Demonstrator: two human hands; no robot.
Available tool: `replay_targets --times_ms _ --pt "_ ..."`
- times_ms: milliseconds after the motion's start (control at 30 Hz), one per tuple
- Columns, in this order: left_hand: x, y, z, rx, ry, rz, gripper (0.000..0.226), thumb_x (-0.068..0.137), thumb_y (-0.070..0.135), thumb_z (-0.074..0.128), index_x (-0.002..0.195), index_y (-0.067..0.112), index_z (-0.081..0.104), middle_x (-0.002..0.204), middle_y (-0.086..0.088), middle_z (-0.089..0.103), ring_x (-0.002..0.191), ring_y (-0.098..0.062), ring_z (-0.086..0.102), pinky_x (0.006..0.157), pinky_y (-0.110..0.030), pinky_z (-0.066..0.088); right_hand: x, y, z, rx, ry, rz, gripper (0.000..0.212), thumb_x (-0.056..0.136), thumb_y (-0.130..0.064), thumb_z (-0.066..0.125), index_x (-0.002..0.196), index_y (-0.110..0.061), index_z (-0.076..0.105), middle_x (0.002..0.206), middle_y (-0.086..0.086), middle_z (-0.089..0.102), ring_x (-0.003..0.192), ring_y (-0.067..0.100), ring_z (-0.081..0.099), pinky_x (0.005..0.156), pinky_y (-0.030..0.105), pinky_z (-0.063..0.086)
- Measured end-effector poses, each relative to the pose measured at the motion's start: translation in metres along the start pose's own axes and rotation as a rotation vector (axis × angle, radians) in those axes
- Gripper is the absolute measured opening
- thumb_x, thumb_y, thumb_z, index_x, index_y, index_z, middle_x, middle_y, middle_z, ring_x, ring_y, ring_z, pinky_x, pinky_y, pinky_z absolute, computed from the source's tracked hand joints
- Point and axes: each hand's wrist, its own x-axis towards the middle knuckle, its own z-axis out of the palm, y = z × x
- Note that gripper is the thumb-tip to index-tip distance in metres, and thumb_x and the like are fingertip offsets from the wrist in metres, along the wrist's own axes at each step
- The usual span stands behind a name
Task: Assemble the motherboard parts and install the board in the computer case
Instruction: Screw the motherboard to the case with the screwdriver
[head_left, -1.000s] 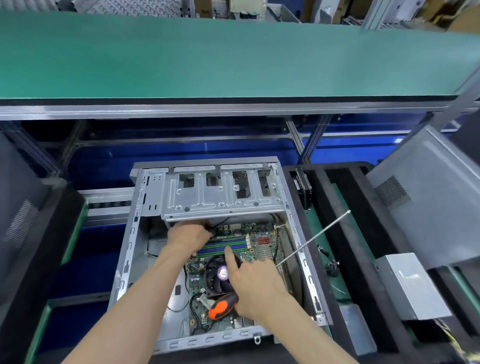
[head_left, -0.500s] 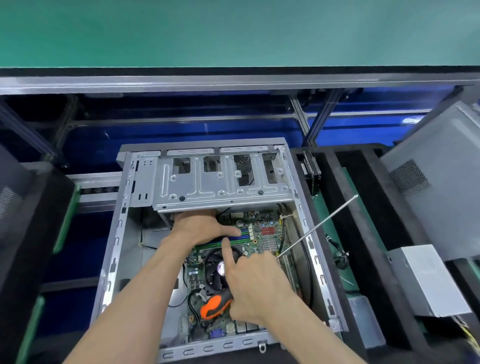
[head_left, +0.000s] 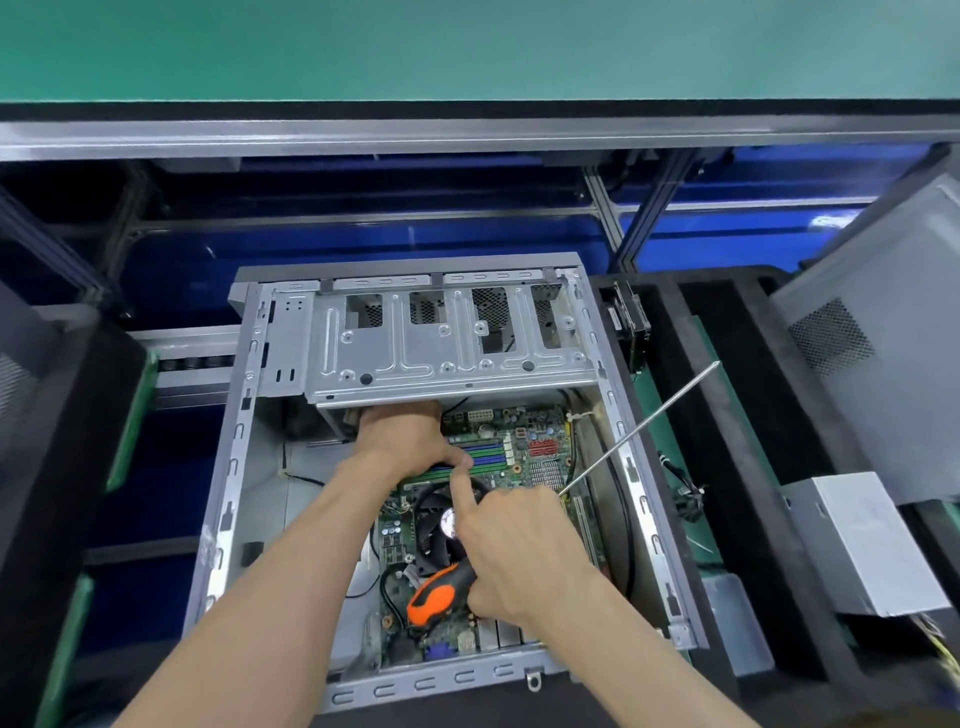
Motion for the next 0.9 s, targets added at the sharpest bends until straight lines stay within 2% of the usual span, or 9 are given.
replay_targets --times_ms 233,400,667,900 --pt "0.001 0.0008 0.0 -0.004 0.013 -0.038 0.074 0.061 0.081 0.069 0.113 0.029 0.06 0.119 0.004 0.064 0.113 -0.027 0.057 0.081 -0.034 0.043 0.0002 0.0003 -0.0033 0.01 0.013 0.042 0.101 0.071 -0.029 0.067 0.153 -0.003 0.016 0.063 0.003 0.029 0.049 0.018 0.016 0.048 0.03 0.01" --pt "0.0004 -0.0005 0.0008 0.002 -0.022 -0.038 0.073 0.061 0.081 0.069 0.109 0.027 0.061 0.11 0.004 0.066 0.107 -0.025 0.059 0.076 -0.03 0.039 -0.0003 -0.0005 -0.0033 0.014 -0.014 0.031 0.1 0.068 -0.029 0.065 0.153 -0.001 0.019 0.059 0.001 0.026 0.047 0.017 0.02 0.048 0.03 0.011" --pt "0.0006 0.001 0.0021 -0.025 0.024 -0.023 0.075 0.063 0.078 0.07 0.118 0.029 0.06 0.12 0.003 0.063 0.115 -0.027 0.057 0.08 -0.033 0.04 -0.0003 0.0002 -0.0047 0.019 -0.015 0.04 0.1 0.068 -0.029 0.066 0.152 -0.002 0.02 0.059 0.001 0.027 0.047 0.017 0.019 0.048 0.03 0.01" --pt "0.0005 0.0011 0.0022 -0.02 0.023 -0.028 0.075 0.064 0.08 0.068 0.119 0.03 0.06 0.12 0.004 0.064 0.115 -0.026 0.057 0.079 -0.032 0.037 -0.0007 0.0 -0.0048 0.029 -0.028 0.05 0.102 0.067 -0.031 0.068 0.153 -0.003 0.02 0.058 0.001 0.025 0.047 0.017 0.017 0.048 0.029 0.009"
